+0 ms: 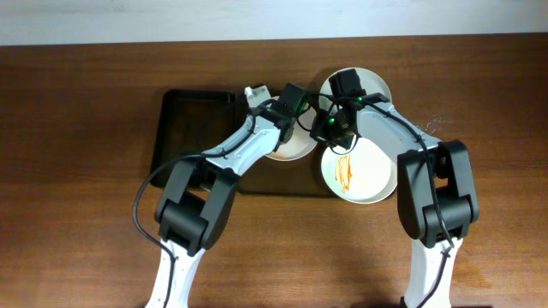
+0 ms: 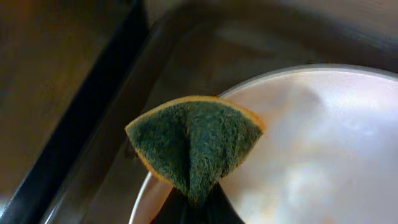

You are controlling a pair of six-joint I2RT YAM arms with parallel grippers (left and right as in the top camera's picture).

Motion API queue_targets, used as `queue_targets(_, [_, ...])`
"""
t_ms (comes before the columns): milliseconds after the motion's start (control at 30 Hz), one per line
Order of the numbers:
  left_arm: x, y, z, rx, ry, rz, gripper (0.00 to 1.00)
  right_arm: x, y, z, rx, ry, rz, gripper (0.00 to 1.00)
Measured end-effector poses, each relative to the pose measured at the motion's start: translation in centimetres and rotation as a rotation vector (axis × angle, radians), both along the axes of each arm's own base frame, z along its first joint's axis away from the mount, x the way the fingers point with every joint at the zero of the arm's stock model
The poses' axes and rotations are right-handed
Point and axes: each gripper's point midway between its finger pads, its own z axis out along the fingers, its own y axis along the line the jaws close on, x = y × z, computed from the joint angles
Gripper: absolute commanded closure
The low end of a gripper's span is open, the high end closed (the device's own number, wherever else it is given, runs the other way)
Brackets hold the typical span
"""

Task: Clean dirty plates on tray and stack at the side
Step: 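Scrub the plate again with the sponge in the left gripper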

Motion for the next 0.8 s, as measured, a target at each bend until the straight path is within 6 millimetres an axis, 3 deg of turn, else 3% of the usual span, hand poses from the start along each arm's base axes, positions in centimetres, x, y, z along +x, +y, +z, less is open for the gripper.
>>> queue_targets(133, [0.7,-0.1,-0.8,0.069,0.002,-0.075,1.00,-0.1,0.0,0.0,-0.001,0.005,0.000,0.96])
queue_targets(267, [-0.2,-0.9,-1.1,0.072,0.093,-0.185,1.00,-0.2,-0.1,-0.1,-0.004,0.010,0.000,0.96])
queue_targets(367, [-2.4,-2.1,-1.2,-0.011,0.232,-0.268,1.00,-0.3,-0.2,-0.1,-0.008,0.009,0.008,0.96])
queue_targets(467, [-5.9,-3.5,-1.2,-0.129,0.392,-0.348,1.00,-0.4,-0.2,-0.2,-0.012,0.010,0.017,0.96])
queue_targets(567, [-7.2,-4.5,-1.2,-0.201,0.466,-0.455,1.00,-0.5,-0.3,-0.2,-0.015,0.013,0.024,0.96])
queue_targets(700, [-6.7,-4.5,-1.1,-0.226,0.460,-0.519,1.00,-0.5,-0.3,-0.2,-0.017,0.010,0.032,0.96])
queue_targets(800, [-4.4,-4.1,-0.7,-0.200,0.376,-0.522,1.00,-0.6,-0.3,-0.2,-0.017,0.013,0.031,0.96])
